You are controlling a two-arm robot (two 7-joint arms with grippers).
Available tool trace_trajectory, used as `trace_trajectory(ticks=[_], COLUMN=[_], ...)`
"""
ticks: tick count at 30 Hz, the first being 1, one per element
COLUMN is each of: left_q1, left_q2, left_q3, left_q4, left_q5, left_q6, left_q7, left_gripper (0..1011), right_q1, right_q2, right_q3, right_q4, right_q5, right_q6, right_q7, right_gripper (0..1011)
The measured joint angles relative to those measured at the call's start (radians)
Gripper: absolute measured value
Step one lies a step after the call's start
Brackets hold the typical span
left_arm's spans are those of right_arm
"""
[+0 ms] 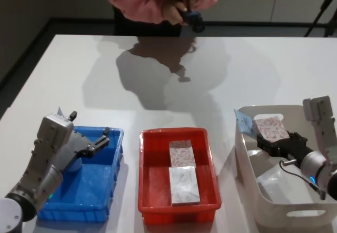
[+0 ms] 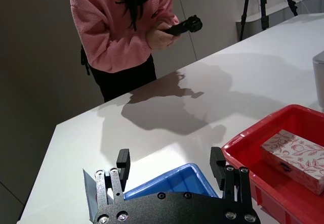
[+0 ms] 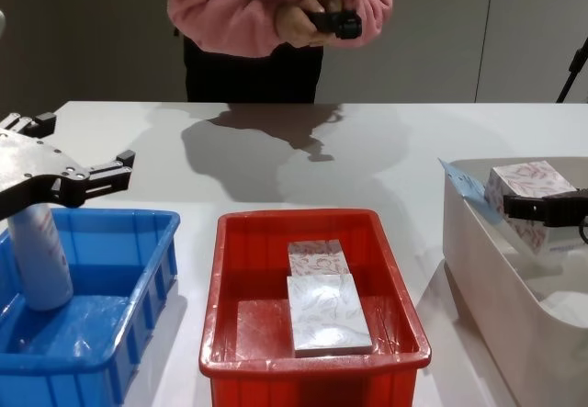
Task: Bimanual collaborative sorting of washing and personal care products
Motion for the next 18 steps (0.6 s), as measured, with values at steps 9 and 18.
trace_trajectory(ticks=[9,18], left_q1=[0.000,0.000], left_q2=[0.000,0.000], left_q3=[0.000,0.000], left_q4=[0.000,0.000], left_q5=[0.000,0.000], left_q6=[0.000,0.000], left_q7=[0.000,0.000], left_gripper=[1002,1002], right_q1=[0.022,0.031], right_q2=[-0.016,-0.028], right_q3=[0.006,0.015], right_q4=[0.033,0.049], right_q5=[0.002,0.013], right_q6=[0.018,0.047], right_q7=[0.001,0.001], right_gripper=[788,787])
